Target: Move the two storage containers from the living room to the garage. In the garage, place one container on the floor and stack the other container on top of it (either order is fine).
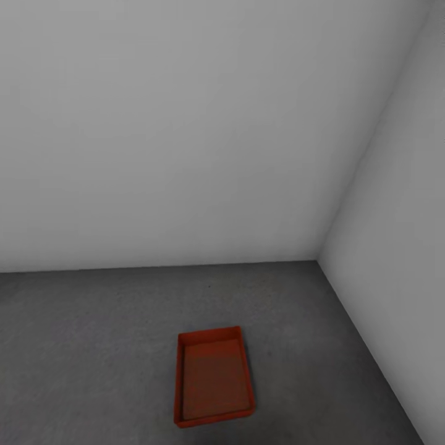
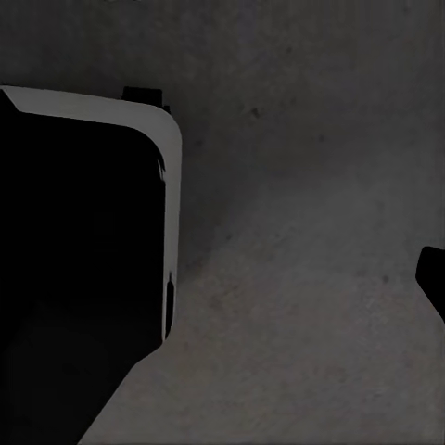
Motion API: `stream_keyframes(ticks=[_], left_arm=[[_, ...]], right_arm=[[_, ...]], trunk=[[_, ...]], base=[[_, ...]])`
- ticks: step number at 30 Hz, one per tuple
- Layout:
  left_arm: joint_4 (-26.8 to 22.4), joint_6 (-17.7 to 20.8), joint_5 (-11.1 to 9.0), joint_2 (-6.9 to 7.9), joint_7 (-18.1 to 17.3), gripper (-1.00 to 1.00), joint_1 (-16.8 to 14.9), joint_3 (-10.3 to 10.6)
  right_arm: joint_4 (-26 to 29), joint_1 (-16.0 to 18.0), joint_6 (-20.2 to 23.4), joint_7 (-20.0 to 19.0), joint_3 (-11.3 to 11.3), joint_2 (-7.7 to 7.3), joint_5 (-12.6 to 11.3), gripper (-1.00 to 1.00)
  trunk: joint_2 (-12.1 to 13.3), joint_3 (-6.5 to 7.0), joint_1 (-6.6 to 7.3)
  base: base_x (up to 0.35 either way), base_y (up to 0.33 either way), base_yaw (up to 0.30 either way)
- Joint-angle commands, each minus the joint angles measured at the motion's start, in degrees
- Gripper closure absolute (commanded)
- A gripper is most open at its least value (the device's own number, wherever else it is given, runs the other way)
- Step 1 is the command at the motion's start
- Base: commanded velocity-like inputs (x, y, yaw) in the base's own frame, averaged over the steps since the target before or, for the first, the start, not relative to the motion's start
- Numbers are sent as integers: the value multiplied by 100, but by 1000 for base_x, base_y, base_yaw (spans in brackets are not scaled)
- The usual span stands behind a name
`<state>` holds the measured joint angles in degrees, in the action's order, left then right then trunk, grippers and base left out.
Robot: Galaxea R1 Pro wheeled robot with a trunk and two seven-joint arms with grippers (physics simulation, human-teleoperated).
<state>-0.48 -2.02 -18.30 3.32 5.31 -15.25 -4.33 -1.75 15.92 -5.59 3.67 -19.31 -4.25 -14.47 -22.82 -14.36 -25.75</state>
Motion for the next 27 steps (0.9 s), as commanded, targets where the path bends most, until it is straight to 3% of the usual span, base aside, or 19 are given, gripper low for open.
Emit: stream_keyframes(ticks=[1, 27], left_arm=[[4, -18, 2, 0, 5, -100, -4, -41], [4, -17, 2, 2, 5, -100, -4, -41]], right_arm=[[-19, 8, -39, -1, -47, 3, -54, -100], [-19, -24, -16, -15, -48, 9, -57, -100]], trunk=[[-10, 0, -3], [-10, 239, -3]], base=[[0, 0, 0], [0, 0, 0]])
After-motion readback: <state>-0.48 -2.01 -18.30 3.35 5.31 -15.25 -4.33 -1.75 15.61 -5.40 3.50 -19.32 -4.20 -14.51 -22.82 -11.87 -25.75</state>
